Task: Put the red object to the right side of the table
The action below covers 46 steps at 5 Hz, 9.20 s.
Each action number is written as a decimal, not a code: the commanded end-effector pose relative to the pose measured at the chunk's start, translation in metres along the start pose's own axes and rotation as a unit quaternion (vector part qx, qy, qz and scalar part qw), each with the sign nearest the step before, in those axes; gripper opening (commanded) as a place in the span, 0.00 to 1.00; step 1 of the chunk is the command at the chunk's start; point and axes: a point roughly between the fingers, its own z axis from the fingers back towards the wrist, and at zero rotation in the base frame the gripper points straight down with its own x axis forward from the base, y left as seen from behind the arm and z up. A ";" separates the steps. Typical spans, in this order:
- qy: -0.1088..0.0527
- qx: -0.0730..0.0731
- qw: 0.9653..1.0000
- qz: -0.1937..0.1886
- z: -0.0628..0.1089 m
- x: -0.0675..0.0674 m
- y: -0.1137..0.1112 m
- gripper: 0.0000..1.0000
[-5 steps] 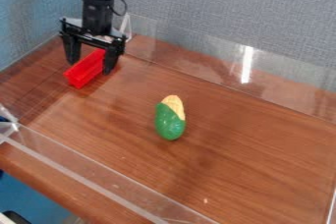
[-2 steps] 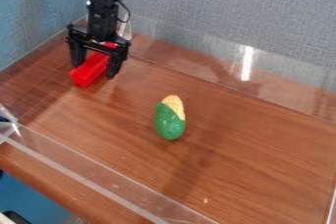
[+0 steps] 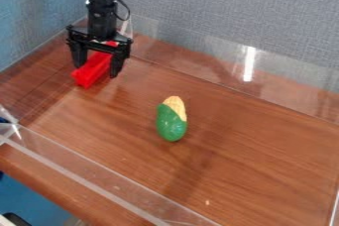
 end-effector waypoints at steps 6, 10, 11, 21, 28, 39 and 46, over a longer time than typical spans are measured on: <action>-0.032 -0.030 0.997 0.056 0.008 -0.014 0.012 0.00; -0.046 -0.064 0.990 0.116 0.072 -0.027 0.013 0.00; -0.059 -0.067 0.994 0.062 0.081 -0.042 0.007 0.00; -0.060 -0.069 0.935 -0.343 0.097 -0.155 -0.210 0.00; 0.018 -0.061 0.938 -0.341 0.003 -0.150 -0.230 0.00; 0.019 -0.057 0.954 -0.293 0.008 -0.119 -0.236 0.00; -0.023 -0.081 0.973 -0.215 0.078 -0.137 -0.234 1.00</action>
